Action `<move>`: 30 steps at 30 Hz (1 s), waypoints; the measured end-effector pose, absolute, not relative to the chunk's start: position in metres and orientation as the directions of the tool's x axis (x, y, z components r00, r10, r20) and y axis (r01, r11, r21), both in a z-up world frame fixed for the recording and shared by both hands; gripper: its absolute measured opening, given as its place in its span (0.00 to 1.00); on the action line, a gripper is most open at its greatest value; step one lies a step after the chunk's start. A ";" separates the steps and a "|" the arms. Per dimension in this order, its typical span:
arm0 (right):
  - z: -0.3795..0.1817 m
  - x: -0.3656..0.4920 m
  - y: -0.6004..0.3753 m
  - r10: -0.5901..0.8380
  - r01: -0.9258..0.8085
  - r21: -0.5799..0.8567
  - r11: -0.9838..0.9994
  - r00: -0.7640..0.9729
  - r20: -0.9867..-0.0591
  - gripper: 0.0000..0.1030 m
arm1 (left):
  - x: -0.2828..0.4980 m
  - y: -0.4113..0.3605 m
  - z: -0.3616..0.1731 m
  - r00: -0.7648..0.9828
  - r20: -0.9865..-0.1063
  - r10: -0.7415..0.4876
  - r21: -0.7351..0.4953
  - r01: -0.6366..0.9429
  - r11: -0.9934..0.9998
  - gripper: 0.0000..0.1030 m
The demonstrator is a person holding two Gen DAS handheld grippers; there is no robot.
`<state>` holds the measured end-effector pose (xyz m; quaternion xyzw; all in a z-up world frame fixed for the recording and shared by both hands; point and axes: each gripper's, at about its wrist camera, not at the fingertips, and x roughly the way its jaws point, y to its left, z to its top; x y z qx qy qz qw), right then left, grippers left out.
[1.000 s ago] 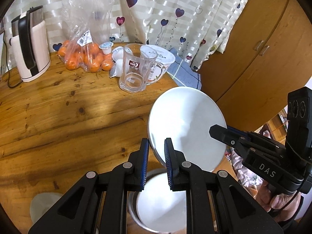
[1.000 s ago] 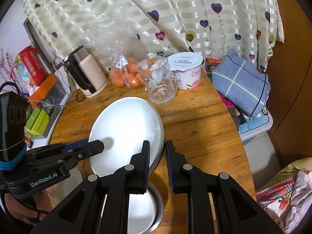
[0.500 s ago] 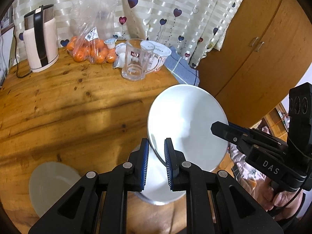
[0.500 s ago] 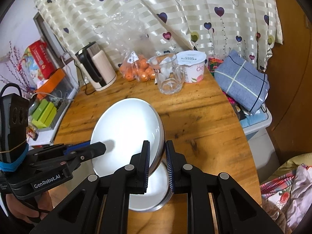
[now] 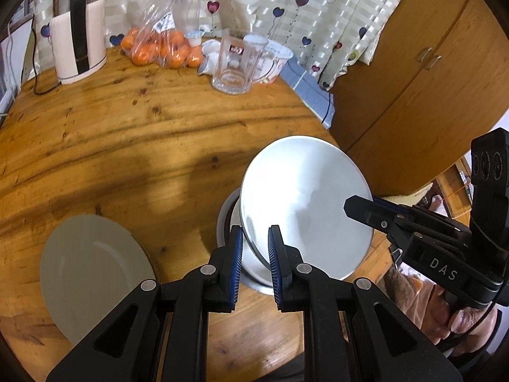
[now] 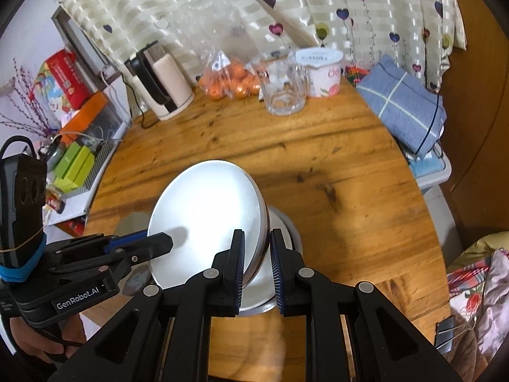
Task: Organize plates and bowls
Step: 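Lift the white bowl with both tools and carry it over the steel bowl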
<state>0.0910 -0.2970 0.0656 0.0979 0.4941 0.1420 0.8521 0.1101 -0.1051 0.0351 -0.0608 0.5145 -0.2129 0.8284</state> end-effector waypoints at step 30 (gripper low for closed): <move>0.031 0.098 -0.300 0.328 -0.119 0.306 0.944 0.381 -0.864 0.18 | 0.113 -0.114 0.012 0.301 -0.866 -0.399 -0.320 0.278 0.905 0.16</move>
